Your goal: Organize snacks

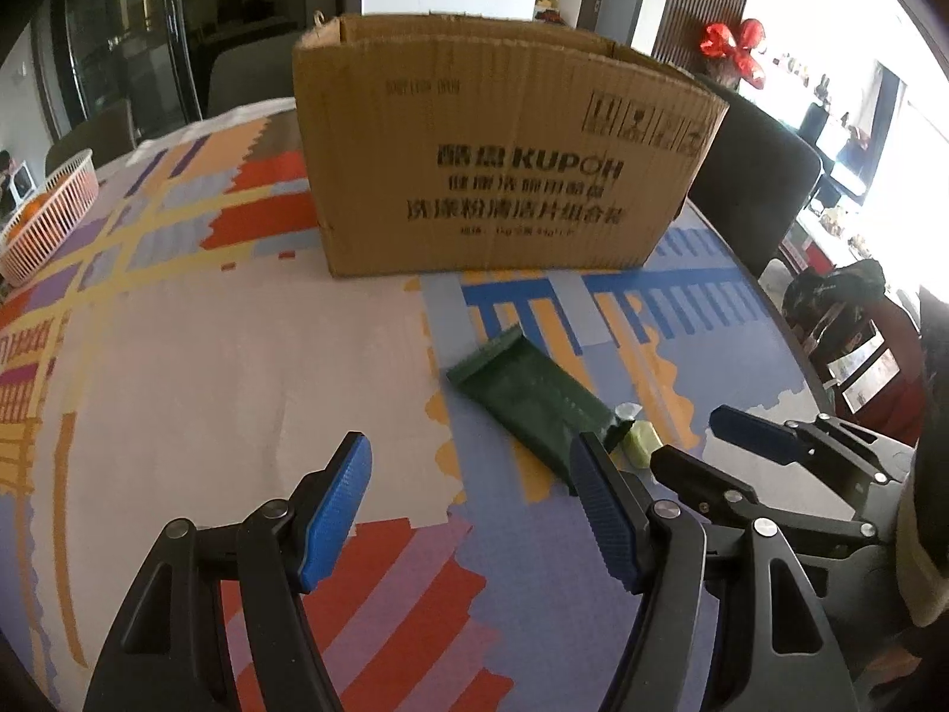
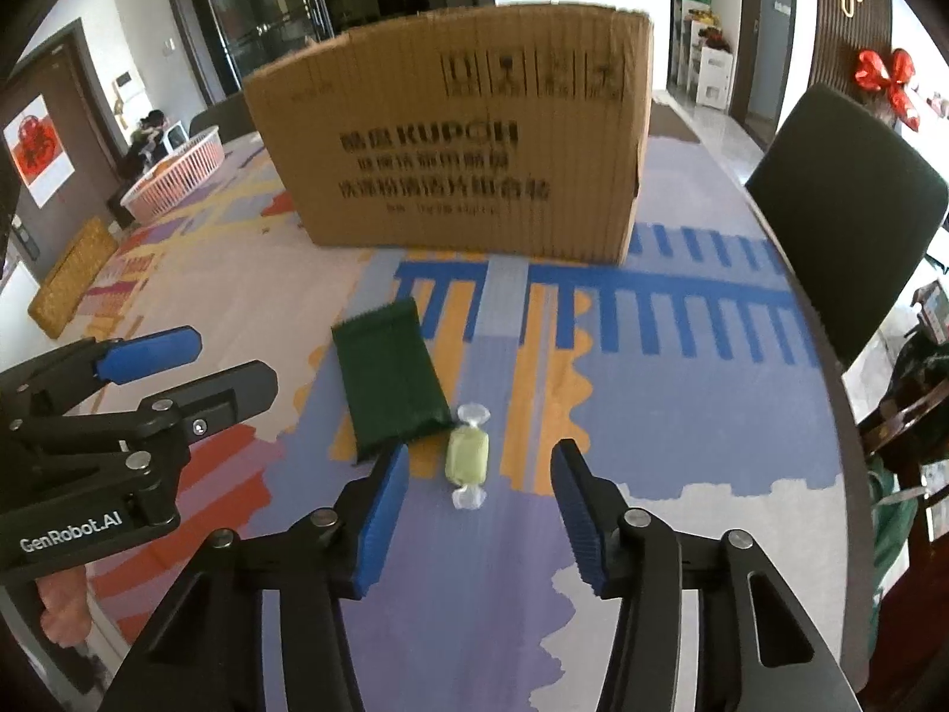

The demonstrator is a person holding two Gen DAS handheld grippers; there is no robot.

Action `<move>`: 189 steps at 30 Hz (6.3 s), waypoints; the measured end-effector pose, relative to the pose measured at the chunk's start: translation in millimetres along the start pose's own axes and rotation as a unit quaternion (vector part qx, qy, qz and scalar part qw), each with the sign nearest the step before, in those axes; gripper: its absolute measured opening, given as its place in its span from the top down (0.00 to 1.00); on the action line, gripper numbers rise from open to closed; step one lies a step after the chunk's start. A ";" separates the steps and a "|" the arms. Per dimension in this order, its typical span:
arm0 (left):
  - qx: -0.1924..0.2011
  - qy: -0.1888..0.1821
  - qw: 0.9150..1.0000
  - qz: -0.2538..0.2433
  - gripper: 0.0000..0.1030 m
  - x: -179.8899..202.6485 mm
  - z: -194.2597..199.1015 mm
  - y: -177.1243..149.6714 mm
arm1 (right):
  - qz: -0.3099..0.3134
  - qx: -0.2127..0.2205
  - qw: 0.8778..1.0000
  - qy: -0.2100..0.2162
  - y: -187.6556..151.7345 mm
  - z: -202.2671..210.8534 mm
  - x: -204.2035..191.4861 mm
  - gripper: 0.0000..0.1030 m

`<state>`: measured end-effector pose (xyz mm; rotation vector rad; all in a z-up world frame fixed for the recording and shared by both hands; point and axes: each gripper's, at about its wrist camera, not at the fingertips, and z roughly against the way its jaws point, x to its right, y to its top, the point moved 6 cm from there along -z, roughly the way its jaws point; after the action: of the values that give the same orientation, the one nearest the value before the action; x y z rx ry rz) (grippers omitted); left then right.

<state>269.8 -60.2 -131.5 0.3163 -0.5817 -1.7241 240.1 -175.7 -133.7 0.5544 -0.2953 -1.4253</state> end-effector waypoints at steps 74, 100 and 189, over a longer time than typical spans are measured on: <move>-0.017 -0.013 1.000 0.022 0.57 34.3 -22.7 14.1 | -0.047 0.045 0.998 -0.015 8.1 13.1 36.4 0.82; 0.129 -0.017 0.991 0.023 0.57 18.2 81.2 84.7 | -0.021 0.172 0.985 0.000 89.9 95.7 1.6 0.82; 0.210 0.102 0.972 0.019 0.03 -10.4 154.3 68.6 | -0.007 0.220 0.974 -0.060 105.8 148.7 -11.7 0.22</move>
<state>251.0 -27.9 33.5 0.7666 -0.7934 -1.4980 252.2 -186.6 48.4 0.8307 -0.7152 -1.4138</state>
